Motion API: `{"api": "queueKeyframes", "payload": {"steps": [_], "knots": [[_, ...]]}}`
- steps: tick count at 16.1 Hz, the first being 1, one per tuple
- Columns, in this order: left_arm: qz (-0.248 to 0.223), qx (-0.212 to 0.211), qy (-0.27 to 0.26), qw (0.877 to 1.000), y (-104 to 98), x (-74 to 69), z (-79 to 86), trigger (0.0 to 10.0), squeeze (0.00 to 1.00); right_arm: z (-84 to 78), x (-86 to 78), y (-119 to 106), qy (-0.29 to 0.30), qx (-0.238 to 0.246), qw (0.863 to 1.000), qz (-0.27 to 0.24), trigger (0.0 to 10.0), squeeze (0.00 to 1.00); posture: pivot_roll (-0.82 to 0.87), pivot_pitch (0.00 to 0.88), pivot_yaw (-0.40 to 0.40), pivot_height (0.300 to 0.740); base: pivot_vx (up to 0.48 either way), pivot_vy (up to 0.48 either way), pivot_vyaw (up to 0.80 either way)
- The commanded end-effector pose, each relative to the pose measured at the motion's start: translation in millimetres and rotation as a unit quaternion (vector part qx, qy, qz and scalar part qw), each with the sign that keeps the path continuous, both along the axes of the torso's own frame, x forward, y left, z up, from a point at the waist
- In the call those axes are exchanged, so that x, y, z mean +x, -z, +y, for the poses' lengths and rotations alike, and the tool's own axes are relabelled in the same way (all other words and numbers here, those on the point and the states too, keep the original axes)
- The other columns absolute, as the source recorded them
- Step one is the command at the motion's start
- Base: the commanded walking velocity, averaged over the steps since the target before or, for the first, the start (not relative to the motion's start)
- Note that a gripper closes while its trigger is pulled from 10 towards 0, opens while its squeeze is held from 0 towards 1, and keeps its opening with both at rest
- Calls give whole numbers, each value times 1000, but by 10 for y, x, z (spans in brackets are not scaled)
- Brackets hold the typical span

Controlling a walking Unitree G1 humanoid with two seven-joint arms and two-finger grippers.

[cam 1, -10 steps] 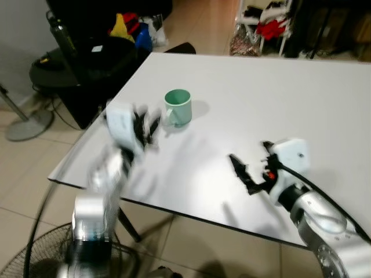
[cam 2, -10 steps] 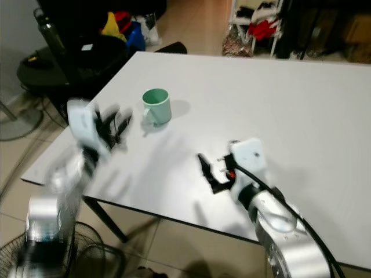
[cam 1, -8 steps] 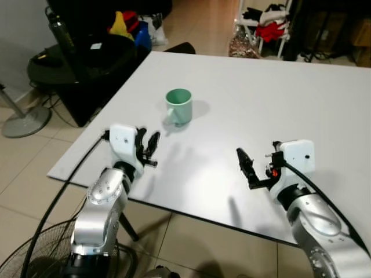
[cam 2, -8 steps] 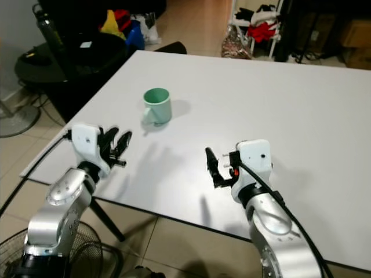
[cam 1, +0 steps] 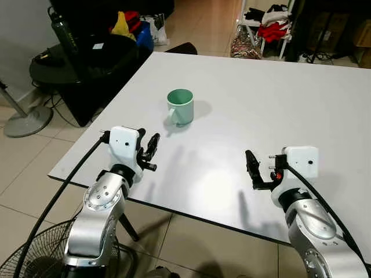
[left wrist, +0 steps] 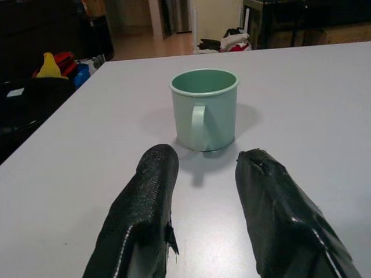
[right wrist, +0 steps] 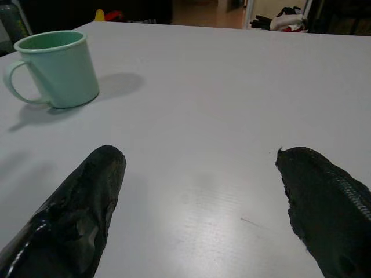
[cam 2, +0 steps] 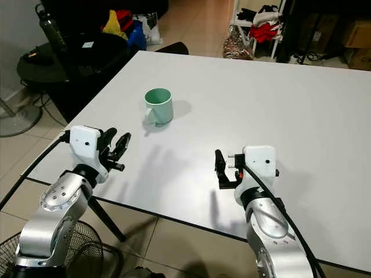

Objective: Setting the table

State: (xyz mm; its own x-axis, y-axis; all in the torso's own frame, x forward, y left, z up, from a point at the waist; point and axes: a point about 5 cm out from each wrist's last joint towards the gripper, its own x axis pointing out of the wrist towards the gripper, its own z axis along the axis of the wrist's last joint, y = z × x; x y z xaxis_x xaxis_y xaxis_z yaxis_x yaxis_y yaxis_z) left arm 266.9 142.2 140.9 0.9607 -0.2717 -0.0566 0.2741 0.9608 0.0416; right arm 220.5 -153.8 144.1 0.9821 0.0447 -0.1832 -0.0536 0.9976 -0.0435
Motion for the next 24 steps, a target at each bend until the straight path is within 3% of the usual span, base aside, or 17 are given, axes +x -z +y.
{"api": "queueKeyframes", "payload": {"steps": [1, 12, 24], "knots": [[-1, 12, -1, 1000, -28, -34, 12, 10000, 0, 40, -17, -4, -12, 0, 1000, -3, 10000, 0, -8, 0, 104, 740, 0, -386, 0], [19, 9, 2, 1000, 9, -142, 24, 10000, 0, 49, -69, 41, -18, 8, 1000, 15, 10000, 0, -3, 0, 92, 740, 0, -363, 0], [23, 13, 9, 1000, -13, -130, 14, 10000, 0, 65, -64, 30, -13, 13, 1000, 16, 10000, 0, -4, 0, 101, 740, 0, -297, 0]]}}
